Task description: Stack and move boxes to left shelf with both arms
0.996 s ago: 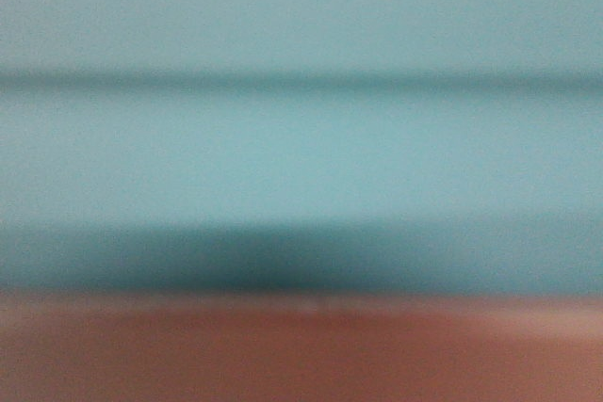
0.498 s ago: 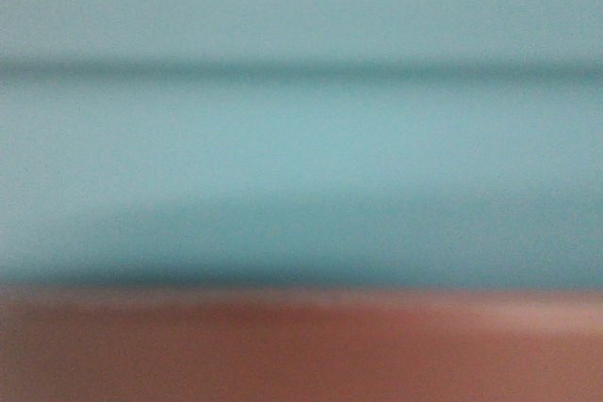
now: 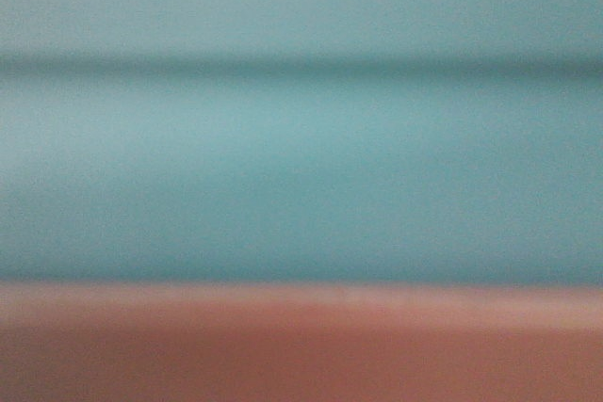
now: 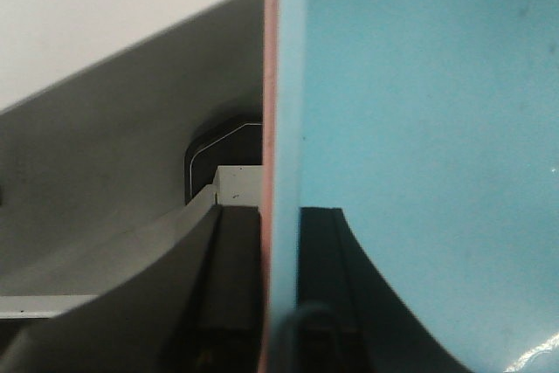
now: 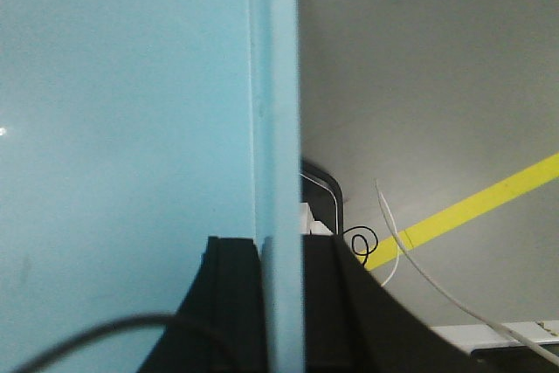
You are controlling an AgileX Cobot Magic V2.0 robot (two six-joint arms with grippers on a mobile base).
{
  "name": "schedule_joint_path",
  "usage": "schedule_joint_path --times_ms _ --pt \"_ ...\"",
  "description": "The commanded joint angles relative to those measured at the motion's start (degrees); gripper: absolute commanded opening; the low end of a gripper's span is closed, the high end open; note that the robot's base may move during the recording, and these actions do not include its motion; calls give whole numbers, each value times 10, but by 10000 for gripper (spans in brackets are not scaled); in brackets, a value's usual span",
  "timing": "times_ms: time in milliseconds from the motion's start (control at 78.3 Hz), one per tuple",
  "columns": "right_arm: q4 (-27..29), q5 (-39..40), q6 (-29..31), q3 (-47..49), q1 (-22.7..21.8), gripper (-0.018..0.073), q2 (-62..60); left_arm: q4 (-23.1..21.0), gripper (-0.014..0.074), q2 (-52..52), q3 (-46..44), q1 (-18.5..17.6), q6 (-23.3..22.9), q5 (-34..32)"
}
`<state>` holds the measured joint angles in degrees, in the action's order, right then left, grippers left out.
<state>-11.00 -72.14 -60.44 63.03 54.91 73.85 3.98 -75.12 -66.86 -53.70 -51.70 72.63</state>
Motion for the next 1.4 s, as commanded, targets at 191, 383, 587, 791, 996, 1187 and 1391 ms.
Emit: schedule_joint_path --times_ms 191,383,587,791,996,1187,1391 --pt "4 41 -5 25 5 57 -19 -40 -3 19 -25 -11 1 28" --pt "4 39 -5 25 5 57 -19 -40 -3 19 -25 -11 1 28" --pt "4 39 -5 25 5 57 -19 -40 -3 19 -25 -11 1 28" --pt "4 39 -5 25 5 57 -19 -40 -3 19 -25 -11 1 28" --pt "5 39 -5 25 5 57 -19 -40 -3 19 -25 -11 1 28" --pt "5 39 -5 25 5 57 -19 -40 -3 19 -25 -11 1 28" --pt "5 39 -5 25 5 57 -19 -40 -3 19 -25 -11 1 28"
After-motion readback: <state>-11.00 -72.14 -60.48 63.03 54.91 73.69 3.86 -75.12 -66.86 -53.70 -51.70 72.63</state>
